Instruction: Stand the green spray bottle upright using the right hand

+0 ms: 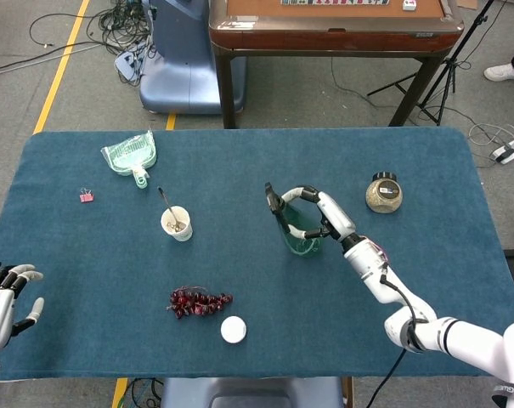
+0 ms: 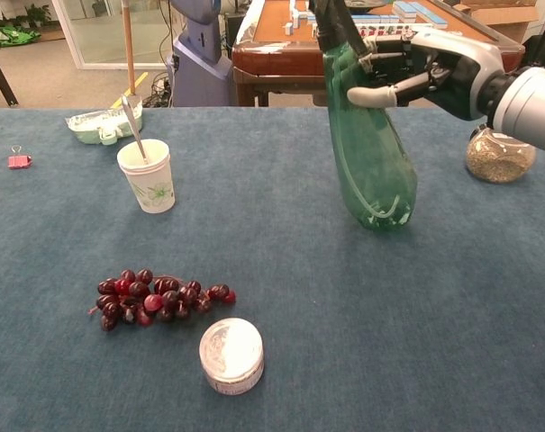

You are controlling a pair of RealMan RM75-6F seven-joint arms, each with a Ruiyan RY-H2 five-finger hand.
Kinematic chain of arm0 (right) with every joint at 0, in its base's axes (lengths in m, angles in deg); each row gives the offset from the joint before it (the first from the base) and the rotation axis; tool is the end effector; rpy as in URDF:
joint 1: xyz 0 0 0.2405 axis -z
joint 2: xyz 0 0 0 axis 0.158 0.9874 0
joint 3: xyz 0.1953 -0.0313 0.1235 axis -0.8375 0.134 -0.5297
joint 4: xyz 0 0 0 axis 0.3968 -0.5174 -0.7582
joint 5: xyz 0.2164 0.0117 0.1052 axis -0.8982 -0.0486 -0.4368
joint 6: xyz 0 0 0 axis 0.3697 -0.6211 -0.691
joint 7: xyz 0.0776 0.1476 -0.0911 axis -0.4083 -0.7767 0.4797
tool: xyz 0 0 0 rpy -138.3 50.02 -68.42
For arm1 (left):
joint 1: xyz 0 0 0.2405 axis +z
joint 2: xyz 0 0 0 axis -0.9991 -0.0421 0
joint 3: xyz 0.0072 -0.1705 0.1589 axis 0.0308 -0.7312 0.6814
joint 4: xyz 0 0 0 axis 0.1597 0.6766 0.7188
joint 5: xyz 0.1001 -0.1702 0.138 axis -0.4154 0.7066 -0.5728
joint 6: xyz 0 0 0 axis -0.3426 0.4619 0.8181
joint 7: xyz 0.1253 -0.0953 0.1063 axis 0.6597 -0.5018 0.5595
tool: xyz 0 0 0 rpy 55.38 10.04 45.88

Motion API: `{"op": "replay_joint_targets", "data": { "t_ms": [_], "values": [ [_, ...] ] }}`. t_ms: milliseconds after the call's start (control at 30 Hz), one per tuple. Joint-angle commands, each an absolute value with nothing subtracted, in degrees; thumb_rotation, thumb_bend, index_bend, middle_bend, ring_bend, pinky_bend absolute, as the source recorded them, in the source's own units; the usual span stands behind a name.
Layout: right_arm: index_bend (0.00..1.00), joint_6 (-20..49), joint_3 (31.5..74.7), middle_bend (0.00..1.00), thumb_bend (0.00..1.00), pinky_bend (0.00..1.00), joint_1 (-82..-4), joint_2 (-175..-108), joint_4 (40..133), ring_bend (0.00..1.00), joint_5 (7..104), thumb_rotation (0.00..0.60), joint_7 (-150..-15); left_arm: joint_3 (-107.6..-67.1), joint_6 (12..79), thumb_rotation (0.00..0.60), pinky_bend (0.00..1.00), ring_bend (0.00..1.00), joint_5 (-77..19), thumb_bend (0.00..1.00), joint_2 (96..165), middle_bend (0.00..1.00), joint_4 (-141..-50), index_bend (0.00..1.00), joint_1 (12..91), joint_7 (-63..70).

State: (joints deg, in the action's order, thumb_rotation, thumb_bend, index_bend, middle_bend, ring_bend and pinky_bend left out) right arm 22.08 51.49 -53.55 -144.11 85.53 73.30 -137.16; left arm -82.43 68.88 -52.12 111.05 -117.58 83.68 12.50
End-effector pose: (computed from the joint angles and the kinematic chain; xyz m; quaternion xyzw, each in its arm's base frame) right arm -0.1145 -0.4204 -0.0185 0.5062 -0.6219 0.5808 0.1400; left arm -0.2992 0.2237 0.1270 -0.5986 -0.3472 -0.3521 0.6302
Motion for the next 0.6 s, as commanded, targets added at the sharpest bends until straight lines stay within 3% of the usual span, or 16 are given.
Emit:
{"op": "replay_joint_targets", "data": {
  "t_ms": [33,600],
  "values": [
    [0.58,22.1,50.2,0.48,0.30,0.11,-52.7,-145.7,83.8,0.24,73.3,0.600,-145.2,-82.4,69.0,0.600,0.10,0.21,-52.1,0.38,110.9,0.27,-117.6,0.36,83.8,12.4],
    [0.58,17.9,51.0,0.47,0.26,0.11,-52.9,-151.3,76.0,0.24,77.8,0.600,-153.8,-82.4,68.8,0.600,0.10,0.21,-51.7,0.38,111.0,0.27,-117.1,0.36,83.9,12.0]
  ]
}}
